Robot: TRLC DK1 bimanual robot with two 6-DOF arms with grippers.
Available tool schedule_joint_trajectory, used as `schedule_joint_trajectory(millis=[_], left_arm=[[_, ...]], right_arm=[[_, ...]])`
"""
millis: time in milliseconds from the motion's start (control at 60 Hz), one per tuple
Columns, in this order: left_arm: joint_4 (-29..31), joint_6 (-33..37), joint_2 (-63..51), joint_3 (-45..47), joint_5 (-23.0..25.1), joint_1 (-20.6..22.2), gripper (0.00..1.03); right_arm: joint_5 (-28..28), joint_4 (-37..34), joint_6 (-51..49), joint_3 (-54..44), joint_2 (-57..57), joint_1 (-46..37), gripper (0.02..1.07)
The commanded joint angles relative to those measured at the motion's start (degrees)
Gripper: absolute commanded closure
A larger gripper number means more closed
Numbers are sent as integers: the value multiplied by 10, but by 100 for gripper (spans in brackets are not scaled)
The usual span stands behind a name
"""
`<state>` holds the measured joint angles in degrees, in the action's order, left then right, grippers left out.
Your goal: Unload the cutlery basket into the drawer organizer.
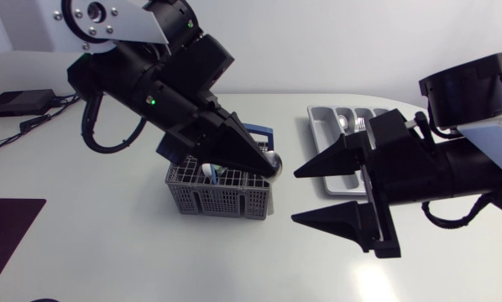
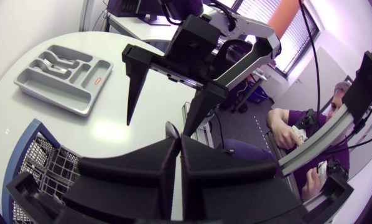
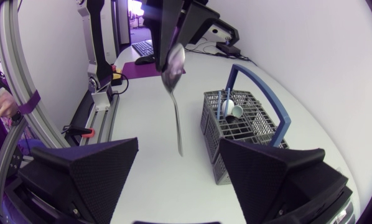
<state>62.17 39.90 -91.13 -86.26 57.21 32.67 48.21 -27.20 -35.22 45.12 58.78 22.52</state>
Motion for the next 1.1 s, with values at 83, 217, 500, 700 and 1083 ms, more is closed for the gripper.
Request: schedule_joint_trajectory(millis=[83,217,500,700,1083], left_arm=[[36,48,-27,-33,13,13,100],[41,54,-33,-41,14,16,100],[56,65,-41,-51,19,24,100],[61,68,-44,-51,20,29,100],[70,76,-44,-51,25,25,100]], right_arm=[[15,-4,-20,20,20,23,22],[15,-8,-26,24,23,44,34],[21,-7,-40,27,41,46,65],[22,-5,-46,30,43,44,71],[24,-6,-50,25,44,48,90]])
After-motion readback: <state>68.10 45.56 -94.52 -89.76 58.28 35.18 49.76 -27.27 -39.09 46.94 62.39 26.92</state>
